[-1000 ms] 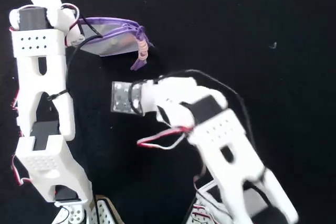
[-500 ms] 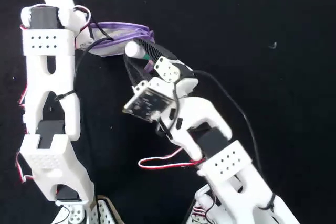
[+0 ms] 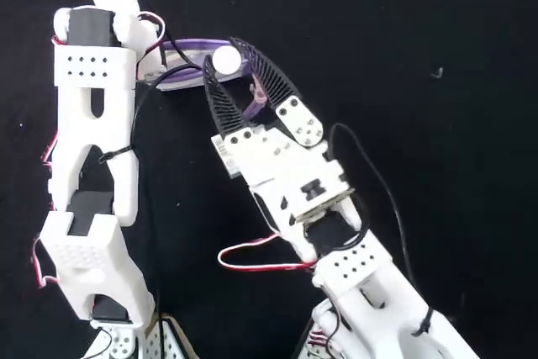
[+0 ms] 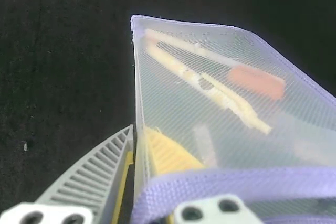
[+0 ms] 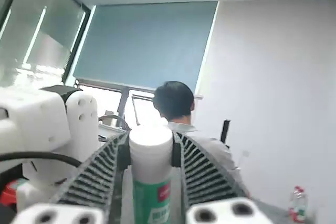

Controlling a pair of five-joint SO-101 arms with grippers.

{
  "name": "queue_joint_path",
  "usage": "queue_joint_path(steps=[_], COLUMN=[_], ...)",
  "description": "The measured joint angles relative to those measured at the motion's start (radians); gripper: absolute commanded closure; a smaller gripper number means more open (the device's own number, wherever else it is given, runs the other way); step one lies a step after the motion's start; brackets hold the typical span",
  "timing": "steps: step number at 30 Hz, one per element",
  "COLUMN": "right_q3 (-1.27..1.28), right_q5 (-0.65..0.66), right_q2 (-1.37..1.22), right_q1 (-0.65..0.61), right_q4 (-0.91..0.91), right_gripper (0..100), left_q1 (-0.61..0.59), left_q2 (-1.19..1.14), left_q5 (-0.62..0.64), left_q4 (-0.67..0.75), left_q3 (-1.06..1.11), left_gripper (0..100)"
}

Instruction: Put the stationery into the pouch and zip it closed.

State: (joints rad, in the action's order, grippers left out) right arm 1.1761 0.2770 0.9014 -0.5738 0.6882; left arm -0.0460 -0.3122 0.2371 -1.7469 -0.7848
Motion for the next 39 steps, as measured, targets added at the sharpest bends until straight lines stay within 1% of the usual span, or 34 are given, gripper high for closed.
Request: queue_joint_path(steps=[3, 5, 13, 17, 21, 25, 26, 29, 31, 39], right_q3=[0.0, 0.0, -0.018, -0.101, -0.172, -0.218, -0.219, -0.226, -0.241, -0.255], right_q5=[-0.091, -0.123, -0.143, -0.143, -0.143, -0.144, -0.144, -0.144, -0.144, -0.144], right_q2=[-0.061, -0.124, -0.433, -0.592, -0.73, -0.796, -0.807, -0.845, -0.867, -0.873], right_q1=[0.0, 0.0, 0.002, 0.029, 0.06, 0.078, 0.081, 0.083, 0.083, 0.081], right_q4=[0.06, 0.11, 0.397, 0.476, 0.493, 0.493, 0.493, 0.454, 0.425, 0.41], right_gripper=[98.7, 98.7, 98.7, 98.7, 98.7, 97.2, 94.5, 81.8, 76.6, 76.1], left_q1=[0.0, 0.0, 0.0, -0.002, -0.002, 0.0, 0.0, 0.0, 0.0, 0.002], left_q2=[0.0, 0.0, 0.0, 0.0, 0.0, 0.0, 0.0, 0.0, 0.0, 0.0], left_q5=[0.0, 0.0, 0.0, 0.0, 0.0, 0.003, 0.003, 0.003, 0.002, 0.002], left_q4=[0.0, 0.0, 0.0, 0.0, 0.0, 0.0, 0.0, 0.0, 0.003, 0.005], left_q3=[0.0, 0.0, 0.0, 0.0, 0.0, 0.0, 0.0, 0.0, 0.0, 0.0], left_gripper=[97, 97, 97, 97, 97, 97, 97, 97, 97, 97])
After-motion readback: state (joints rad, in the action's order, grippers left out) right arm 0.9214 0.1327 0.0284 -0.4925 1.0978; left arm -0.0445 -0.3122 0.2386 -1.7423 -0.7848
